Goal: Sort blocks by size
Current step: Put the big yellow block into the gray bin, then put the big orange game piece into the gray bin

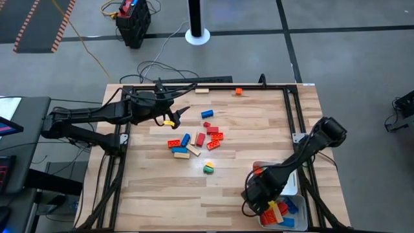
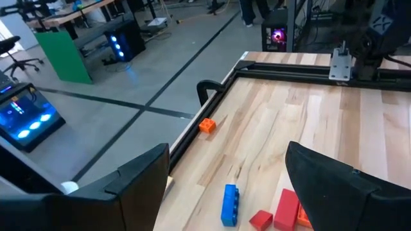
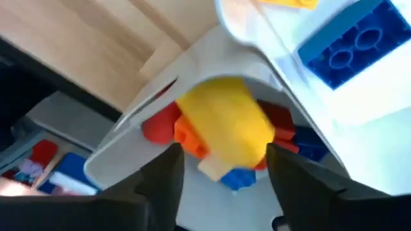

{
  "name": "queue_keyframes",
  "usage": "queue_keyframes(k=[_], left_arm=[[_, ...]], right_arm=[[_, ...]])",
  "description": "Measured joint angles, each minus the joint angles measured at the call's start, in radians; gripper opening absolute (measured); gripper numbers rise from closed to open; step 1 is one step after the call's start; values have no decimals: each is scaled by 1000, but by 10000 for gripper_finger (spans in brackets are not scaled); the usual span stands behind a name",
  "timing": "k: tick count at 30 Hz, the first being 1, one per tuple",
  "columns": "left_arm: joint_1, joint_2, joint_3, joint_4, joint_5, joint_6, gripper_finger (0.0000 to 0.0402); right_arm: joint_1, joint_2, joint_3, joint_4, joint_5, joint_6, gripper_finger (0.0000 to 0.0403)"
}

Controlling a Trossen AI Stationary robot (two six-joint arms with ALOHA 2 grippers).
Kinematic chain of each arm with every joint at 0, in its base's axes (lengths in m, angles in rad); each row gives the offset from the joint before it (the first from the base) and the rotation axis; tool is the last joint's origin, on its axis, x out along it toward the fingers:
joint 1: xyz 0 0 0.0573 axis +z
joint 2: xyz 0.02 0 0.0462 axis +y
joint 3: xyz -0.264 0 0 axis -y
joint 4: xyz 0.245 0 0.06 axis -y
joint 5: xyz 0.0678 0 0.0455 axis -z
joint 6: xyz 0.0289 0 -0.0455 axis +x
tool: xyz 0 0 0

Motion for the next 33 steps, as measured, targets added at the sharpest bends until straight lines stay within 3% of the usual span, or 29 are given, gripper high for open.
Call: queue_keyframes(k=[8,11,15,19,22,28,33], left_arm=[[0,0,0,1,4,-30,300],[0,0,0,2,23,-59,300],[0,0,0,-3,26,-125,300],[0,0,0,-57,26,-208,300],[0,0,0,-119,26,-288,300],[-10,-1,0,-206,50,-433,300],[-52,-2,0,-212,71,-544,300]], right_arm=[[-87,-131,0,-182,-72,-96,273],[-164,-200,0,-228,18,-164,274],[-297,-269,0,-208,231,-309,274],[-440,-277,0,-117,410,-548,274],[-539,-244,0,0,480,-784,274],[-701,-126,0,222,483,-1155,274],[-758,-18,0,315,433,-1432,278]])
